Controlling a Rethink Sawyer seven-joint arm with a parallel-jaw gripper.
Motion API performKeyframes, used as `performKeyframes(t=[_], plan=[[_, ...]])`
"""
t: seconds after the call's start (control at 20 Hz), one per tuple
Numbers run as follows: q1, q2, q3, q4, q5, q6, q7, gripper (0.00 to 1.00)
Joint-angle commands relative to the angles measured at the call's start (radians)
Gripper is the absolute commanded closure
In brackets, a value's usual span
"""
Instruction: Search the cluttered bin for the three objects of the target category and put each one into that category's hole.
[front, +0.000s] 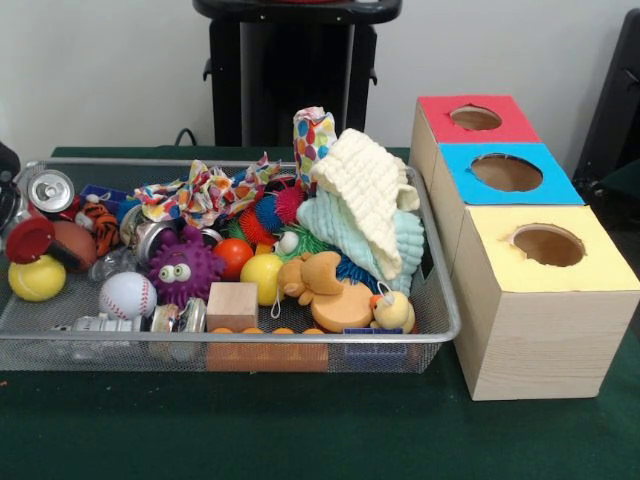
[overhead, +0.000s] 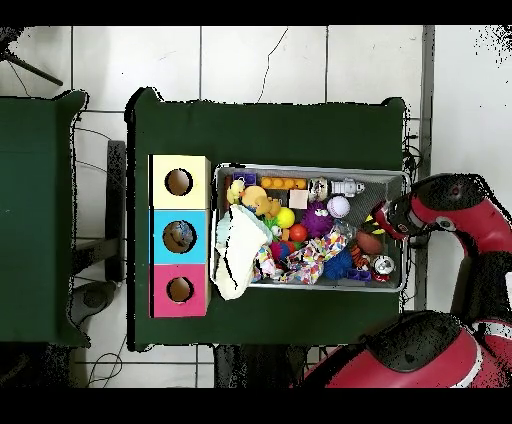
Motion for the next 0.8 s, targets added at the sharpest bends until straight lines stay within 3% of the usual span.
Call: performKeyframes(t=[0.05,0.65,0.8], plan=[[-0.014,0.108,0.100,0.010,-0.053,-0.045,-0.221,1.00],[-0.013,0.149,0.124,-0.054,-0.075,-0.025,-0.224,1.00],[-0.023,0.147,0.142,-0.045,-0.085,-0.048,-0.275,1.00]])
